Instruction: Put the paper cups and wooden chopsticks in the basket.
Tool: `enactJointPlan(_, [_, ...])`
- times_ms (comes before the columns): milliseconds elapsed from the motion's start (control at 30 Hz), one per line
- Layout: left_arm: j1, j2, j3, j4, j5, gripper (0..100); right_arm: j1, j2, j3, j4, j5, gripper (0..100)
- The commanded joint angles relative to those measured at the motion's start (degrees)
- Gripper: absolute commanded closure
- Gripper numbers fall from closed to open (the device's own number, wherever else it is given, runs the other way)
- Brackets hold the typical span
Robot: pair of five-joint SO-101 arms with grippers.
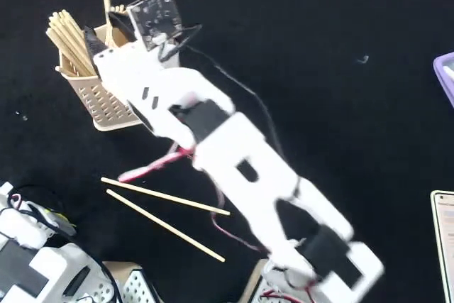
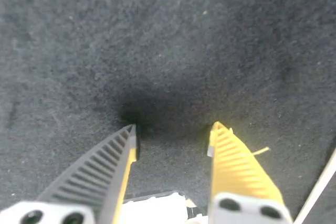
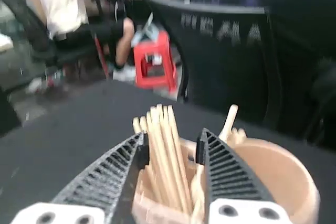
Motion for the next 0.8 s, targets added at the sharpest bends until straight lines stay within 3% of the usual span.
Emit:
enactJointPlan(0, [0.84, 0.35, 1.45, -2.46, 0.70, 78, -0.26, -13.93, -0.13, 24.62, -0.35, 83.7])
enactJointPlan(133, [0.84, 0.35, 1.36, -2.46, 0.70, 78, -0.88, -20.26, 6.11, 37.19, 3.87, 83.5])
enactJointPlan(367, [0.84, 0.44, 1.27, -2.46, 0.70, 78, -6.86, -29.58, 32.04, 34.64, 20.04, 79.3])
enactJointPlan(500, [0.84, 0.62, 1.19, -2.46, 0.70, 78, -10.29, -30.46, 44.26, 30.86, 20.57, 70.0])
enactJointPlan(767, [0.84, 0.70, 1.10, -2.55, 0.79, 78, -18.11, -15.43, 50.42, 22.24, 20.48, 69.0])
